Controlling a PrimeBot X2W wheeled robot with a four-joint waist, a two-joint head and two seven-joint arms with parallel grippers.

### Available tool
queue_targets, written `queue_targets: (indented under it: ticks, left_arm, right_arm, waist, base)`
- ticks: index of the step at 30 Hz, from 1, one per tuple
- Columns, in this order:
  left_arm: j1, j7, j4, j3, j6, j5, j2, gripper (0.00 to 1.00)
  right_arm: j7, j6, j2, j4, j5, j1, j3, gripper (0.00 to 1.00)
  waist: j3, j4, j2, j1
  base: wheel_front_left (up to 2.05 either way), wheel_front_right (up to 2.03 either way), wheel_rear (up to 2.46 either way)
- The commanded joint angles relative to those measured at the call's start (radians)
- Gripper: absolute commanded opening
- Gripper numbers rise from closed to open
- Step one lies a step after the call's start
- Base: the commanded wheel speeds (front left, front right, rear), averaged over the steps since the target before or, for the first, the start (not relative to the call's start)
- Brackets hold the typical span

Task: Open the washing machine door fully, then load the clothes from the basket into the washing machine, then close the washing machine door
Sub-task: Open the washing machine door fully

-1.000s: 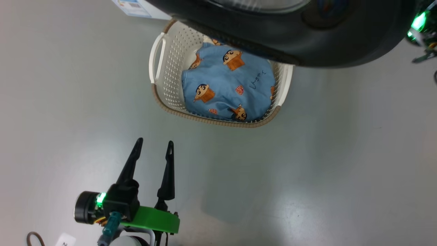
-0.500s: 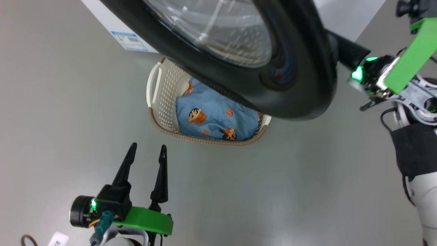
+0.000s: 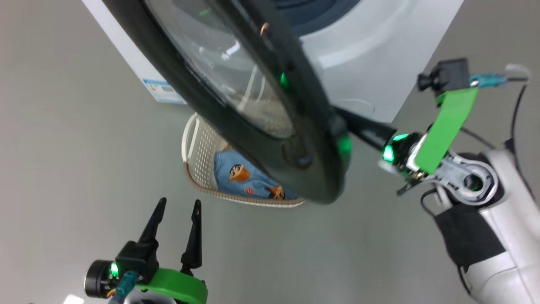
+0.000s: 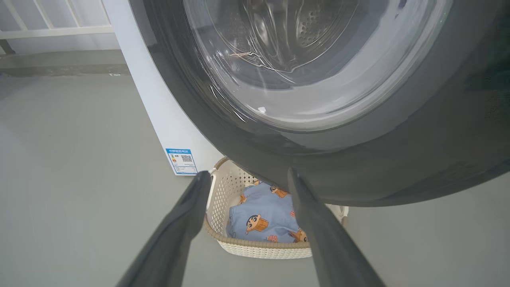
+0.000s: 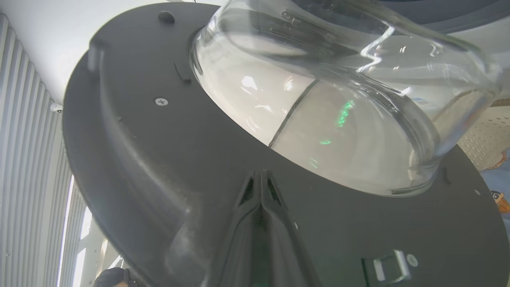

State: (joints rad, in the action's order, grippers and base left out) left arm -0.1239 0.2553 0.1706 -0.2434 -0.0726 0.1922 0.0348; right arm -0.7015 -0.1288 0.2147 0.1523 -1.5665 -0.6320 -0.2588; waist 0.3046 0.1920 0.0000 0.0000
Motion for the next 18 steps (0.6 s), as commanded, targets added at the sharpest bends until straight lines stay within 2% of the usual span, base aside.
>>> queue_targets:
  ticks: [1, 18]
  left_arm:
    - [0.000, 0.006, -0.016, 0.037, 0.004, 0.007, 0.015, 1.00]
    - [0.013, 0.006, -0.006, 0.043, 0.024, 0.019, 0.015, 1.00]
  right_arm:
    - [-0.001, -0.002, -0.023, -0.034, -0.003, 0.019, -0.024, 0.00]
    - [0.057, -0.002, -0.130, -0.040, -0.003, 0.119, -0.107, 0.00]
  waist:
    - [-0.027, -0.007, 0.0000, 0.0000]
    - [-0.096, 0.022, 0.0000, 0.0000]
  base:
    - [0.00, 0.00, 0.00]
    - [0.00, 0.00, 0.00]
